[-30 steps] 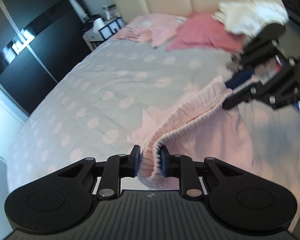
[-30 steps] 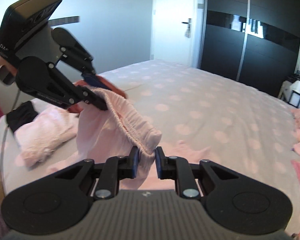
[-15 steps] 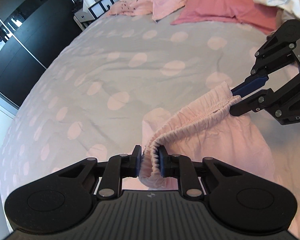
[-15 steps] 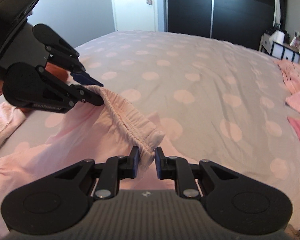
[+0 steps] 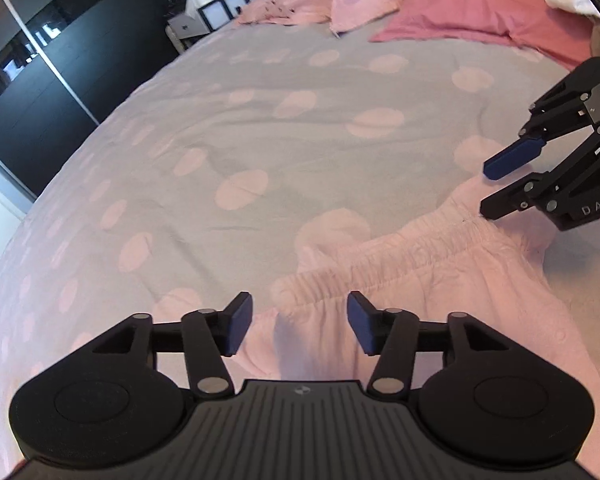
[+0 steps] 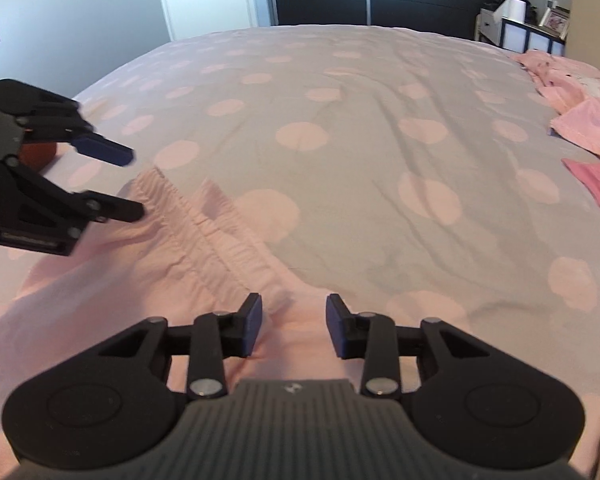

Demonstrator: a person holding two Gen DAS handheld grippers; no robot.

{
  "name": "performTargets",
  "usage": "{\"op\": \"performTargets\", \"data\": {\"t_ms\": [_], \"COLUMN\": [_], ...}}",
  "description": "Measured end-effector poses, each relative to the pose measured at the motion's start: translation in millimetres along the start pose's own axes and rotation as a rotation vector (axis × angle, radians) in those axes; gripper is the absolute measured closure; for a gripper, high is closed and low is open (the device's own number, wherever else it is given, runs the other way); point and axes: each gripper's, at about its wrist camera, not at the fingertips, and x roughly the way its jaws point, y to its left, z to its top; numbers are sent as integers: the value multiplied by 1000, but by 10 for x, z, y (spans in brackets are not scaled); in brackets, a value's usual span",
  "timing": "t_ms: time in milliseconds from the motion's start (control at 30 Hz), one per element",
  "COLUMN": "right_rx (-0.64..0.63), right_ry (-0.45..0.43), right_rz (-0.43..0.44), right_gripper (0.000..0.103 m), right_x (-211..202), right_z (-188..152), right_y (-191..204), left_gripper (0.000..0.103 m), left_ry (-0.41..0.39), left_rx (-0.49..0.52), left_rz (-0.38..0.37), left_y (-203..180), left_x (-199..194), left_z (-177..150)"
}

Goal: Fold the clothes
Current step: 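Lay the waistband down on the bed and open both tools, then grasp the pink trousers' edges with both tools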

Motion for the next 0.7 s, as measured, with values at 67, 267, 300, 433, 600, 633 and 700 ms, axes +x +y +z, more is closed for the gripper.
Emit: {"op": "performTargets", "data": {"t_ms": [67, 267, 300, 433, 600, 633, 700], "right_rx": [-6, -93, -108, -166, -322, -350, -403], "right_ry": [-6, 12, 15, 27, 46, 53, 60], "right_rz": [-1, 111, 130, 206, 252, 267, 287], "right_gripper": [64, 62, 62, 61, 44, 42, 41], "right_x": [-95, -595, -678, -1011, -1424, -1496, -1630], "right_z": [-3, -164, -191, -298, -764, -871, -1108], "right_y": [55, 650, 749, 1145, 1878, 2009, 2241], "left_gripper": [50, 50, 49, 47, 43, 43, 43], "left_ry": [3, -10, -16, -39, -29, -29, -28], "left_rx": [-2, 49, 43, 53, 173, 194, 227], "left_rz": [-4, 29, 39, 65, 81, 82, 74], "left_y": [47, 40, 25, -121, -464, -529, -645], "left_x": [-181, -902, -1038, -1569, -1994, -2057, -2166], "left_z": [-90, -581, -700, -1225, -1921, -2047, -2308]}}
